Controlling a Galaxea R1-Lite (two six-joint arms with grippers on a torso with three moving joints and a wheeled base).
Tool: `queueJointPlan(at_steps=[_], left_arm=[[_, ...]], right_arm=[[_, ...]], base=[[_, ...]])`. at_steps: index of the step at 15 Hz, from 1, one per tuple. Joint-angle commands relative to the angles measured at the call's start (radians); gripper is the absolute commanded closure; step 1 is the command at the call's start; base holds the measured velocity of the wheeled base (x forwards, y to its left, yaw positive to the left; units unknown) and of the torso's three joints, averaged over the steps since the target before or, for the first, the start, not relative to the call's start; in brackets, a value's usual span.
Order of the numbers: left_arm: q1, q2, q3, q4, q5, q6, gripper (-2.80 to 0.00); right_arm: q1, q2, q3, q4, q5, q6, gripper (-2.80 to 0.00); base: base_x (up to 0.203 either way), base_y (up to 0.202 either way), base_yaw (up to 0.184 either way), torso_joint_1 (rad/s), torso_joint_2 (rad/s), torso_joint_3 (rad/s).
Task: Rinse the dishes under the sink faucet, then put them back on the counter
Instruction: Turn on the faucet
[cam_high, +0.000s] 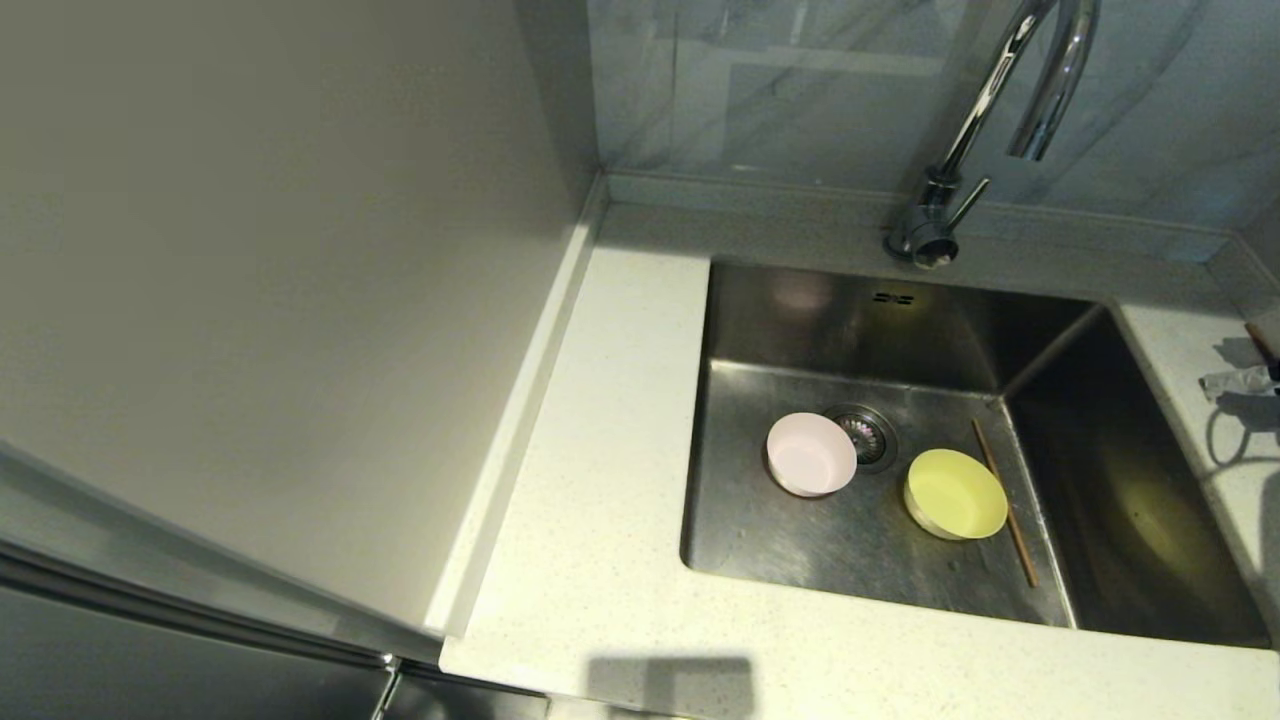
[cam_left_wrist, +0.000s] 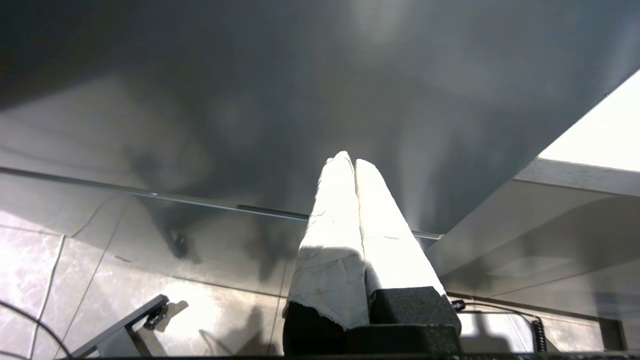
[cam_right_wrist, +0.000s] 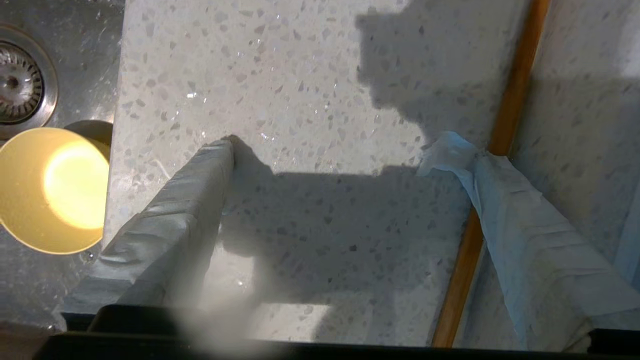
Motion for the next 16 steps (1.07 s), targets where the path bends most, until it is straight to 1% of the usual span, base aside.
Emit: queueJointPlan(at_steps=[1,5,7,9,10,11,13,16], left_arm=[[0.000,-0.003,0.000,-0.001,0.000,-0.001,0.00],[0.000,-0.003,0.000,-0.001,0.000,-0.001,0.00],[0.000,-0.003,0.000,-0.001,0.000,-0.001,0.00],[0.000,-0.003,0.000,-0.001,0.000,-0.001,0.00],[0.000,-0.003,0.000,-0.001,0.000,-0.001,0.00],[0.000,-0.003,0.000,-0.001,0.000,-0.001,0.00],[0.000,-0.003,0.000,-0.001,0.000,-0.001,0.00],[0.000,-0.003,0.000,-0.001,0.000,-0.001,0.00]], right_arm=[[0.009,0.002,-0.001,0.010,0.006,-0.005,-2.80],[0.010,-0.019,-0.011,0.110,0.066,-0.007,-2.80],[0.009,-0.035,-0.012,0.175,0.119,-0.007,-2.80],[0.009,-0.049,-0.013,0.223,0.169,-0.031,-2.80],[0.009,-0.054,-0.015,0.233,0.196,-0.059,-2.80],[0.010,-0.058,-0.020,0.232,0.204,-0.082,-2.80],[0.009,-0.068,-0.024,0.211,0.189,-0.088,-2.80],[0.006,-0.065,-0.022,0.082,0.082,-0.068,-2.80]], base=[[0.000,0.000,0.000,0.000,0.00,0.000],[0.000,0.000,0.000,0.000,0.00,0.000],[0.000,0.000,0.000,0.000,0.00,0.000],[0.000,0.000,0.000,0.000,0.00,0.000],[0.000,0.000,0.000,0.000,0.00,0.000],[0.000,0.000,0.000,0.000,0.00,0.000],[0.000,0.000,0.000,0.000,0.00,0.000],[0.000,0.000,0.000,0.000,0.00,0.000]])
